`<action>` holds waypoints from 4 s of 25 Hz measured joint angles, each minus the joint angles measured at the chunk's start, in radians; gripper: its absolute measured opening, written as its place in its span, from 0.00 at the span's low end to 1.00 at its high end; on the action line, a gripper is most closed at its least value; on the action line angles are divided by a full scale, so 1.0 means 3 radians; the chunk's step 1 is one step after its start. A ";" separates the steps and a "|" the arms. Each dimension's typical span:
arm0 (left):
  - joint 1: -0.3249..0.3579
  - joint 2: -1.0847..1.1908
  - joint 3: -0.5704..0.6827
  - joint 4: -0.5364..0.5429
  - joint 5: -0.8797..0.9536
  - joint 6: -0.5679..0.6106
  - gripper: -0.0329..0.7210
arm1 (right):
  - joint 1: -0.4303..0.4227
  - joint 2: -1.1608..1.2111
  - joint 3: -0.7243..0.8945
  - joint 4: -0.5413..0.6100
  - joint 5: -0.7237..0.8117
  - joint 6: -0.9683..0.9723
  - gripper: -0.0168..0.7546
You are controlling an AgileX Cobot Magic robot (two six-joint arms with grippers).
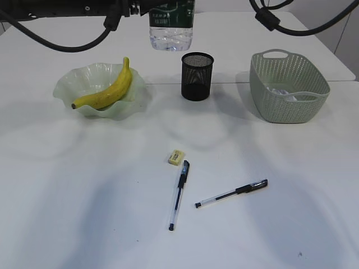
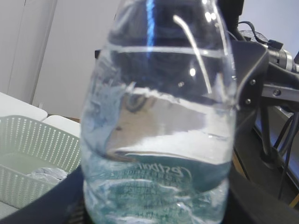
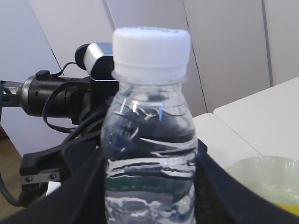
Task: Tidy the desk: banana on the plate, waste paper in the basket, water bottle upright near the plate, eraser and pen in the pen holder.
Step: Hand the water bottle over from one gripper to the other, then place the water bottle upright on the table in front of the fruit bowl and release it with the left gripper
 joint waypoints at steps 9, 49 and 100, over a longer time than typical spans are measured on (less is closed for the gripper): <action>0.0000 0.0000 0.0000 -0.0034 0.0000 0.0000 0.56 | 0.0000 0.0000 0.0000 0.0045 -0.0006 0.0000 0.60; 0.0276 0.0000 0.0037 0.0164 -0.0242 -0.0007 0.55 | -0.0033 -0.0015 -0.0033 -0.0528 -0.0820 0.0307 0.77; 0.1241 0.0000 0.1032 0.0411 0.0047 0.1961 0.55 | -0.0033 0.0015 -0.0027 -0.1184 -0.1575 0.0371 0.78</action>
